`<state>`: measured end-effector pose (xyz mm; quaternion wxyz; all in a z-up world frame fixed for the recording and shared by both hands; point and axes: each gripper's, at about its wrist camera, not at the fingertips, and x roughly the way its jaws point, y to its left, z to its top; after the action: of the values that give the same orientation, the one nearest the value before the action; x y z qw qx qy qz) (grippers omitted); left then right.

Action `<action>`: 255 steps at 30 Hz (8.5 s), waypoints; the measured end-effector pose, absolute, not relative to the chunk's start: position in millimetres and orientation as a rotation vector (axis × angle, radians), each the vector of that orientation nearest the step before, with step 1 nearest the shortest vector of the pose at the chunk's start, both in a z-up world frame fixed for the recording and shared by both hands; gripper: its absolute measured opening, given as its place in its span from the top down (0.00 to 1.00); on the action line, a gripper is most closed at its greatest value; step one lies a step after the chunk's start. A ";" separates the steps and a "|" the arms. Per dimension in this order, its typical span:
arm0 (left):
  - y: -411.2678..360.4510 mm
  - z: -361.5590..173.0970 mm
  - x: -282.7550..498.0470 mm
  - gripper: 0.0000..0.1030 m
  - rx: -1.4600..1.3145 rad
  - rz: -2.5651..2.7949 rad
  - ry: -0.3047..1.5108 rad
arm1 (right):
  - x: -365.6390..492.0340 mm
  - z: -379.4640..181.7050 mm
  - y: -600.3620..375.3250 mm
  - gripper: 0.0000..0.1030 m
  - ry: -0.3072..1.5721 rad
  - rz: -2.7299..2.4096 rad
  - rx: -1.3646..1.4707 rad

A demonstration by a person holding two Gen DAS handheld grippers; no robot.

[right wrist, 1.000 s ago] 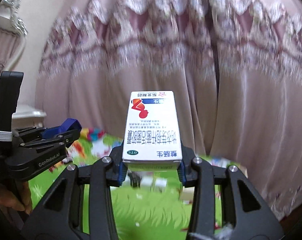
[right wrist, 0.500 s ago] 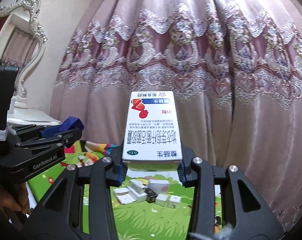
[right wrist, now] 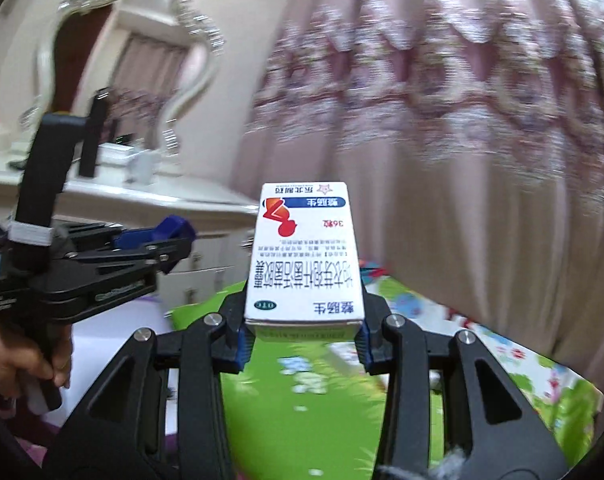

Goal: Organize rigid objects

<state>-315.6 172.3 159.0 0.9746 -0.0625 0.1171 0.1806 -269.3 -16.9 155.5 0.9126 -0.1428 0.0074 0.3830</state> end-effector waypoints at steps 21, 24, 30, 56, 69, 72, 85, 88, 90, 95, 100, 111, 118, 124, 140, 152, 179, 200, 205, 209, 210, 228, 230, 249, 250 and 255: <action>272.7 40.5 -374.8 0.72 -0.334 0.608 0.658 | -300.3 52.1 121.0 0.57 0.379 1.256 -0.623; 274.3 35.0 -374.0 0.72 -0.340 0.619 0.688 | -295.4 43.0 125.6 0.57 0.417 1.256 -0.627; 280.9 31.8 -364.7 0.11 -0.320 0.757 0.746 | -276.4 38.8 123.8 0.42 0.519 1.295 -0.554; 37.6 8.2 -91.5 0.10 -0.143 -0.113 0.991 | -25.6 3.5 -275.2 0.16 0.905 0.169 0.051; -18.5 -22.6 -49.9 0.00 0.074 -0.121 0.928 | 132.2 -12.0 -285.3 0.14 0.966 0.034 0.098; -18.5 -22.1 -49.0 0.00 0.075 -0.121 0.931 | 147.4 -13.9 -290.4 0.14 0.968 0.026 0.084; 59.4 1.0 -31.1 0.00 -0.414 0.131 0.916 | 36.7 -10.5 -272.2 0.46 0.890 0.135 -0.040; 85.6 9.8 -9.3 0.00 -0.585 0.300 0.897 | 44.4 -12.2 -267.8 0.46 0.892 0.129 -0.052; 100.1 14.3 1.9 0.00 -0.671 0.399 0.872 | 44.3 -12.2 -267.6 0.46 0.892 0.130 -0.051; 122.3 15.6 41.2 0.00 -0.705 0.630 0.867 | 43.8 -12.5 -267.5 0.46 0.892 0.132 -0.049; 113.2 -3.2 68.7 0.05 -0.486 0.566 1.017 | 45.3 -13.1 -269.6 0.45 0.893 0.142 -0.034; 77.4 1.1 -33.5 0.23 -0.155 -0.006 0.986 | 45.4 -13.0 -270.0 0.45 0.893 0.141 -0.035; 92.5 2.4 -35.9 0.05 -0.226 0.322 1.080 | 45.2 -13.0 -268.6 0.45 0.893 0.133 -0.043; 90.4 6.9 -26.6 0.05 -0.250 0.337 1.051 | 46.2 -13.2 -269.5 0.44 0.892 0.131 -0.044; 23.4 2.5 -30.9 0.60 -0.004 0.056 0.876 | 45.1 -13.1 -266.6 0.47 0.882 0.142 -0.063; 31.5 -3.9 -44.4 0.60 -0.060 0.030 0.858 | 40.4 -9.7 -263.7 0.47 0.850 0.106 -0.110; -14.2 219.4 -203.7 0.60 -0.050 -0.083 0.084 | -200.8 182.7 -232.3 0.46 -0.106 0.068 -0.078; 113.4 185.1 -269.6 0.60 -0.170 0.197 0.203 | -248.6 171.1 -99.6 0.46 -0.044 0.502 -0.210; 158.1 168.1 -294.7 0.60 -0.235 0.305 0.248 | -259.6 161.8 -54.7 0.46 -0.016 0.657 -0.271; 191.7 148.1 -315.9 0.60 -0.297 0.388 0.318 | -266.6 149.3 -15.7 0.46 0.039 0.799 -0.338; 198.2 142.5 -320.3 0.60 -0.309 0.405 0.337 | -267.9 145.9 -7.8 0.46 0.055 0.831 -0.347; 297.2 13.0 -381.8 0.59 -0.561 0.706 0.730 | -289.4 41.5 118.4 0.46 0.481 1.249 -0.622; 301.8 6.5 -383.9 0.59 -0.584 0.738 0.750 | -284.6 38.4 122.6 0.46 0.501 1.257 -0.617; 193.3 41.3 -238.6 0.03 -0.363 0.315 0.830 | -67.7 15.7 -104.7 0.11 0.782 0.488 -0.257; 178.7 37.8 -214.8 0.03 -0.348 0.247 0.864 | -47.6 5.4 -130.9 0.11 0.822 0.420 -0.223; 114.3 21.4 -104.0 0.03 -0.280 0.113 0.932 | 24.6 -21.0 -201.9 0.11 0.939 0.251 -0.071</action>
<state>-104.0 114.3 21.4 0.8825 -0.1345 0.4474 0.0545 24.6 -201.9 -21.0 0.8837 -0.0342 0.4510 0.1204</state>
